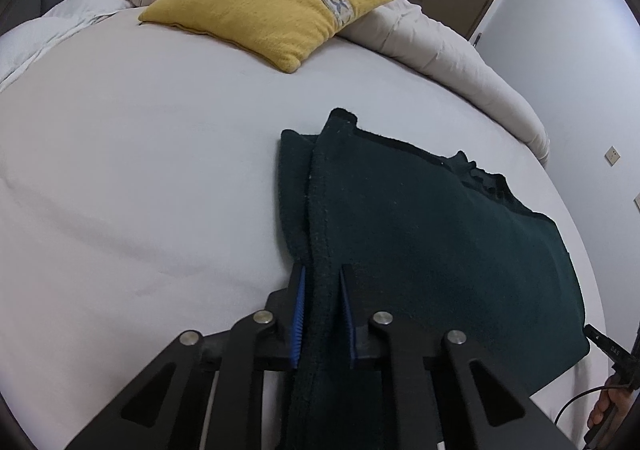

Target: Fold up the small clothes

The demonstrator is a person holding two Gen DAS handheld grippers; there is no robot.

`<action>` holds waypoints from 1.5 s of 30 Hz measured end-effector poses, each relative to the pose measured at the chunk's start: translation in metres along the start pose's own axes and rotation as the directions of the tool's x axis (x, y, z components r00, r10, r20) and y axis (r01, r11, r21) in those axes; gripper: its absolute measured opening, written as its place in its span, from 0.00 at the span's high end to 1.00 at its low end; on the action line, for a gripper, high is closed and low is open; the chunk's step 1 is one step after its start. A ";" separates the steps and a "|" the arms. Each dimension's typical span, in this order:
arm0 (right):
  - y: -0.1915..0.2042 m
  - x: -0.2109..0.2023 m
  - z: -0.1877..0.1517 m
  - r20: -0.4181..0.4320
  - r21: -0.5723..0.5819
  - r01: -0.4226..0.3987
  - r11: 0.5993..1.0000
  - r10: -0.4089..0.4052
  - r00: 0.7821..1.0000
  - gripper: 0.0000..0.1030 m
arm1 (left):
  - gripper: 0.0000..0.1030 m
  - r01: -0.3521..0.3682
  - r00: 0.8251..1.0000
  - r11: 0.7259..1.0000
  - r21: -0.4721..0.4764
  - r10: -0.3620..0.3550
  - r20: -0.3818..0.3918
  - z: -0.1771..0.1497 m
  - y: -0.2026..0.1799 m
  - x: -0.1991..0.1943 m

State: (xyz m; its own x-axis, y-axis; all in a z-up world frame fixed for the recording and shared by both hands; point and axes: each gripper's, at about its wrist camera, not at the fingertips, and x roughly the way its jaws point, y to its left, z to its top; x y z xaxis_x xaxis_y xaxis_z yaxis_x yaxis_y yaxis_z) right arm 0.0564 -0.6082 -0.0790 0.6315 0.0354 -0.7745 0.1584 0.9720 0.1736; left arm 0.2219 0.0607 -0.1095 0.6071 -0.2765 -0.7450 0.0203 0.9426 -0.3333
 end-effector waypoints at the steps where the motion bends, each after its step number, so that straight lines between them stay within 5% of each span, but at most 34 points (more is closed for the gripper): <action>1: 0.000 -0.005 -0.002 0.005 -0.012 0.014 1.000 -0.014 1.000 1.00 | 0.84 -0.001 1.000 1.000 0.001 0.001 0.000 0.000 -0.001 0.000; 8: -0.021 -0.025 -0.017 0.000 0.012 0.010 1.000 -0.010 1.000 1.00 | 0.85 -0.003 1.000 1.000 0.012 0.003 -0.006 0.001 -0.004 -0.002; 11: -0.033 -0.031 -0.021 0.039 0.050 -0.076 0.996 0.074 0.997 1.00 | 0.85 0.005 1.000 1.000 0.005 -0.005 -0.011 0.000 -0.003 -0.002; 14: -0.031 -0.039 -0.018 0.087 0.047 -0.097 0.994 0.093 0.992 0.66 | 0.85 0.017 1.000 1.000 -0.008 -0.017 -0.012 0.000 -0.001 -0.002; 15: -0.027 -0.038 -0.016 0.081 0.035 -0.108 0.994 0.105 0.991 0.31 | 0.85 0.020 1.000 1.000 -0.012 -0.020 -0.012 0.000 -0.001 -0.002; 16: -0.021 -0.039 -0.015 0.089 0.016 -0.127 0.992 0.125 0.988 0.27 | 0.85 0.020 1.000 1.000 -0.011 -0.020 -0.013 0.000 -0.001 -0.002; 18: -0.009 -0.041 -0.012 0.121 -0.056 -0.113 0.992 0.119 0.985 0.30 | 0.85 0.019 1.000 1.000 -0.008 -0.019 -0.013 0.000 0.000 -0.002; 22: 0.005 -0.020 0.003 0.041 -0.105 -0.061 0.993 0.065 0.997 0.73 | 0.85 0.020 1.000 1.000 -0.011 -0.021 -0.017 0.000 0.001 -0.001; 25: -0.002 -0.004 0.005 -0.024 -0.067 -0.038 0.997 0.036 0.999 0.82 | 0.85 0.022 1.000 1.000 -0.010 -0.022 -0.020 0.000 0.002 -0.001; 29: -0.013 -0.005 0.000 -0.049 -0.021 -0.058 0.998 0.057 0.997 0.82 | 0.85 0.021 0.999 1.000 -0.006 -0.021 -0.025 0.000 0.002 0.001; 31: -0.014 -0.005 -0.004 -0.048 -0.028 -0.063 0.998 0.062 0.997 0.95 | 0.85 0.018 1.000 1.000 -0.004 -0.018 -0.026 0.000 0.001 0.001; 40: -0.011 -0.038 -0.019 0.007 -0.032 -0.045 0.998 0.045 0.999 0.96 | 0.85 0.017 1.000 1.000 0.008 -0.016 -0.023 0.001 -0.002 0.001; 45: -0.032 -0.015 -0.036 -0.061 0.026 -0.082 0.996 0.084 0.995 0.95 | 0.85 0.016 0.999 1.000 0.014 -0.016 -0.036 0.001 0.000 0.004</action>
State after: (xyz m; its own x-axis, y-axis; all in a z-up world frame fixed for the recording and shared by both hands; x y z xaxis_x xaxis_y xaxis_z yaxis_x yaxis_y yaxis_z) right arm 0.0143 -0.6314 -0.0950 0.5949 0.1308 -0.7931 0.1253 0.9595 0.2522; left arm 0.2253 0.0592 -0.1120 0.5781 -0.2980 -0.7596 0.0415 0.9405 -0.3373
